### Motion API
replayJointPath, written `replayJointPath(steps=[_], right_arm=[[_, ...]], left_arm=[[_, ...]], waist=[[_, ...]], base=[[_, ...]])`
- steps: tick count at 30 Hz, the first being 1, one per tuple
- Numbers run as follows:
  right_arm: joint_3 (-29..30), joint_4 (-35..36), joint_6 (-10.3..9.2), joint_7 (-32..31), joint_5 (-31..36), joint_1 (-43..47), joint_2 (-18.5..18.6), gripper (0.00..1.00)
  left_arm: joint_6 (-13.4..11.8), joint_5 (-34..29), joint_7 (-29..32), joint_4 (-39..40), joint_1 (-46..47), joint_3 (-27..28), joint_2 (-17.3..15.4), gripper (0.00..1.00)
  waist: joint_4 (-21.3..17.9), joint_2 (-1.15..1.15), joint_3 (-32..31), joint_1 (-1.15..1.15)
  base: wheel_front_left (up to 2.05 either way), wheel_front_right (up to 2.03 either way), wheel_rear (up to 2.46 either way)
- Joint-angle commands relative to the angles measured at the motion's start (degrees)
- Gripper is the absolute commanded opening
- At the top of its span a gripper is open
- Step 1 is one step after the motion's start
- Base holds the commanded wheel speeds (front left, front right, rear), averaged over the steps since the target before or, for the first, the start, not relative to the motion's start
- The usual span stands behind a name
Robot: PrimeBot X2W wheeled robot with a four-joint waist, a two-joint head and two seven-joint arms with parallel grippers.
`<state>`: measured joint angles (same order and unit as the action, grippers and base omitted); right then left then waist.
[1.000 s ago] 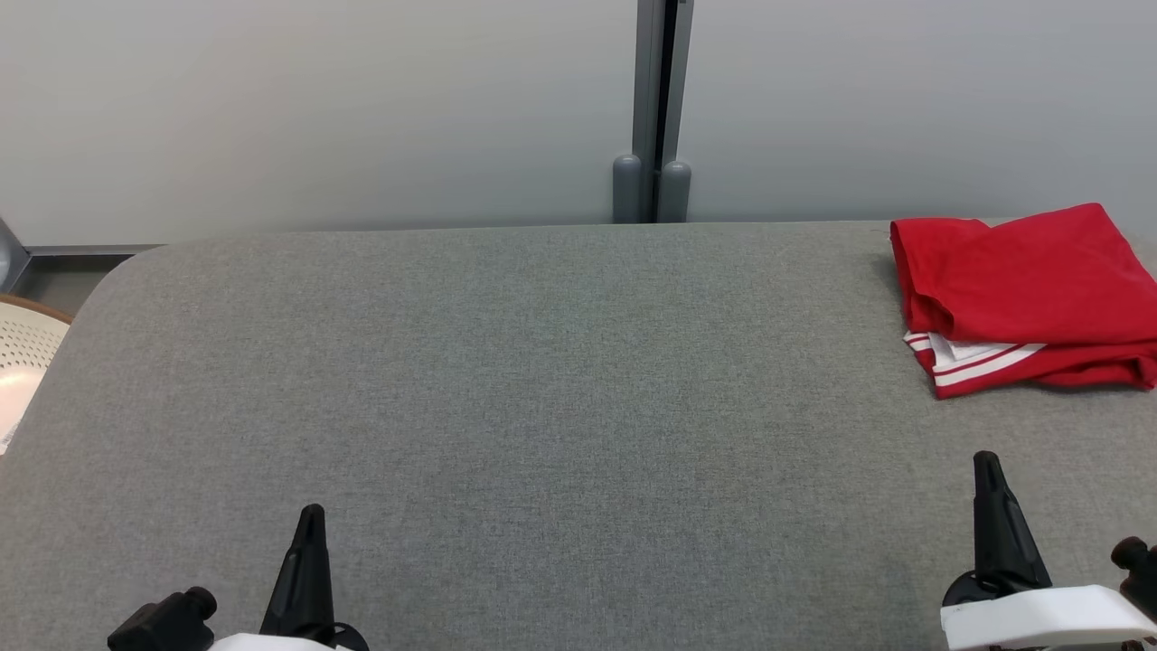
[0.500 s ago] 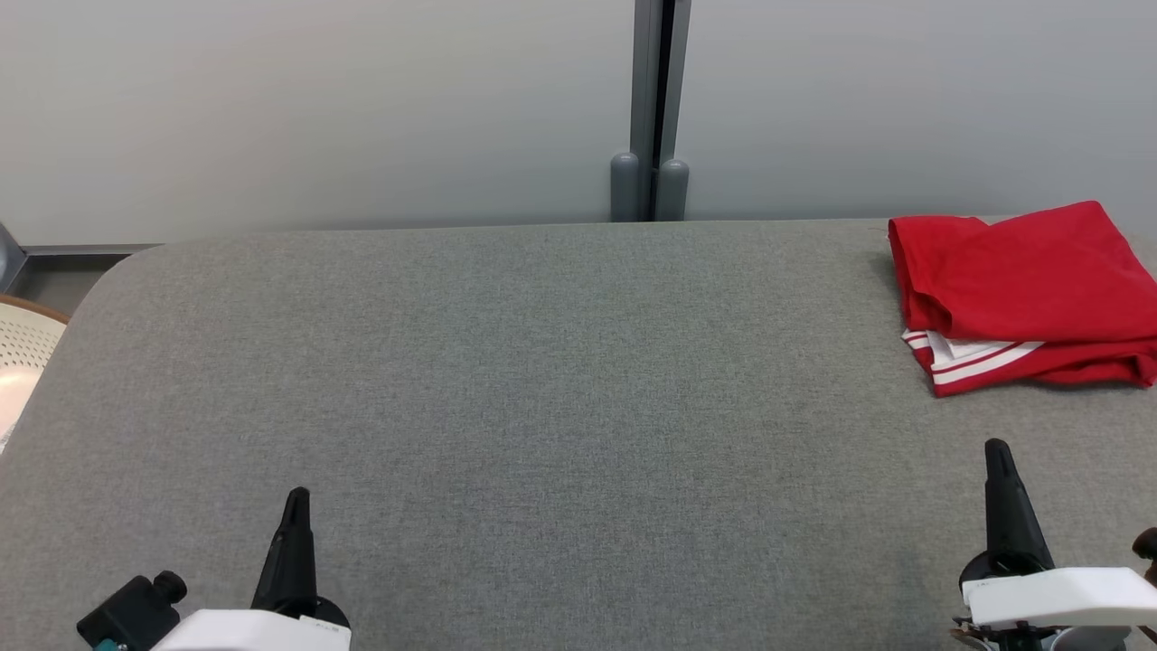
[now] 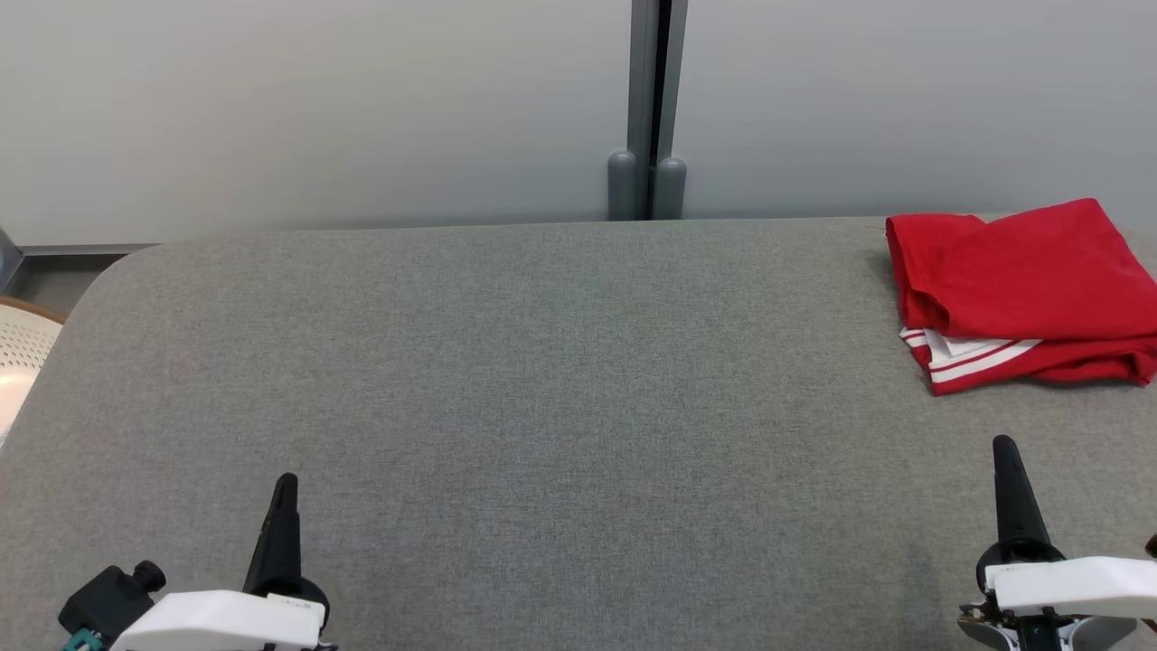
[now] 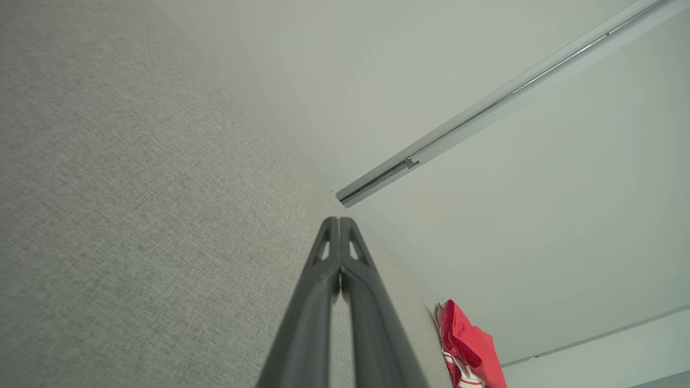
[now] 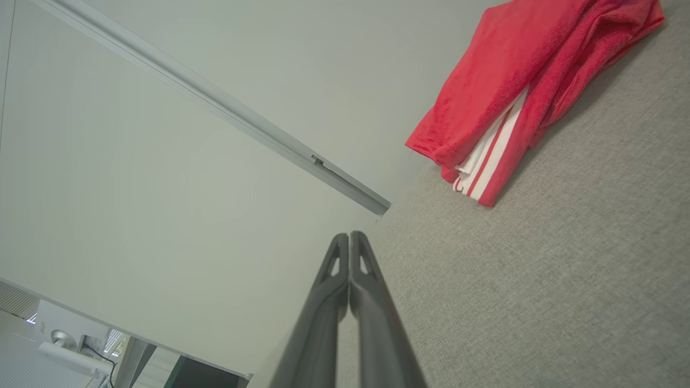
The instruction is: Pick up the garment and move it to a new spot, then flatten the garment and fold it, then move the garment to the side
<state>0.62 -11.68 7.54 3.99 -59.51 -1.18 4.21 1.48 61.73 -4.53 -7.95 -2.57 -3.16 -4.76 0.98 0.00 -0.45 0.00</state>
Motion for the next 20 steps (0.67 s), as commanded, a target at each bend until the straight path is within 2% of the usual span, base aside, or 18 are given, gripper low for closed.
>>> replayJointPath(steps=[1, 20], right_arm=[[0.2, 0.4, -0.04, -0.5, -2.1, -1.3, 0.5, 0.0], [1.5, -0.5, -0.06, -3.4, -13.5, -2.7, 0.5, 0.0]], left_arm=[[0.6, 2.1, 0.4, 0.2, 2.0, 0.6, -0.4, 0.0], [2.6, 12.9, 3.3, -2.0, 4.4, 2.8, -0.5, 0.0]], waist=[[0.0, 0.0, 0.0, 0.0], [-0.3, 0.0, 0.2, 0.0]], base=[[0.0, 0.0, 0.0], [0.0, 0.0, 0.0]])
